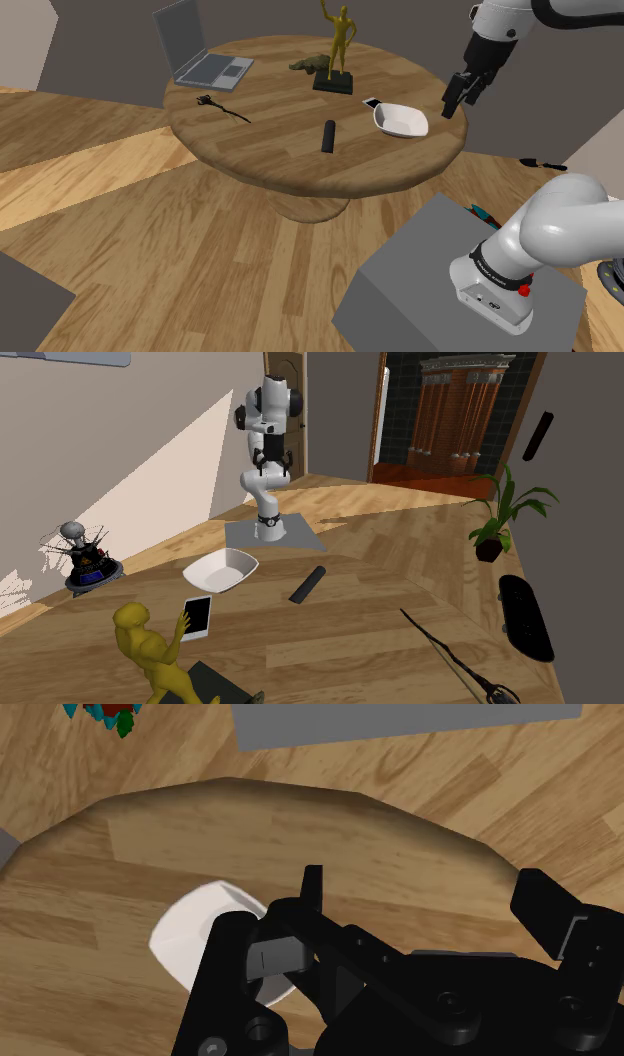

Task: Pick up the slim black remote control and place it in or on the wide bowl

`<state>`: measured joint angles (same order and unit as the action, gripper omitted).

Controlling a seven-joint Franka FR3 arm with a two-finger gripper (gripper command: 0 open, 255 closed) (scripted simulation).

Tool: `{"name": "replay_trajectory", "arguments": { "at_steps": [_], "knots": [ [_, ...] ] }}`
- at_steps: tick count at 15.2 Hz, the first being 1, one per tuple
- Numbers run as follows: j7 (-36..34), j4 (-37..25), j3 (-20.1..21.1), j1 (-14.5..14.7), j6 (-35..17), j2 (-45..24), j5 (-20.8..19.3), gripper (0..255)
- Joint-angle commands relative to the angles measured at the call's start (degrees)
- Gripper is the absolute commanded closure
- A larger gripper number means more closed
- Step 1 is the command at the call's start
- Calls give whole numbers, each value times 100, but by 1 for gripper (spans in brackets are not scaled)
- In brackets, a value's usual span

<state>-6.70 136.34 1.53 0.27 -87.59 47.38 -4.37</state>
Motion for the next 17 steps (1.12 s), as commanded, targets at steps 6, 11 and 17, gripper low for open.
{"name": "replay_trajectory", "arguments": {
  "at_steps": [6,11,17],
  "knots": [
    [-728,-166,190,-129,-696,-1026,318,0],
    [-1388,-523,329,-249,-1309,-2129,568,0],
    [-2100,-1180,407,-361,-1889,-3495,797,0]
  ]
}}
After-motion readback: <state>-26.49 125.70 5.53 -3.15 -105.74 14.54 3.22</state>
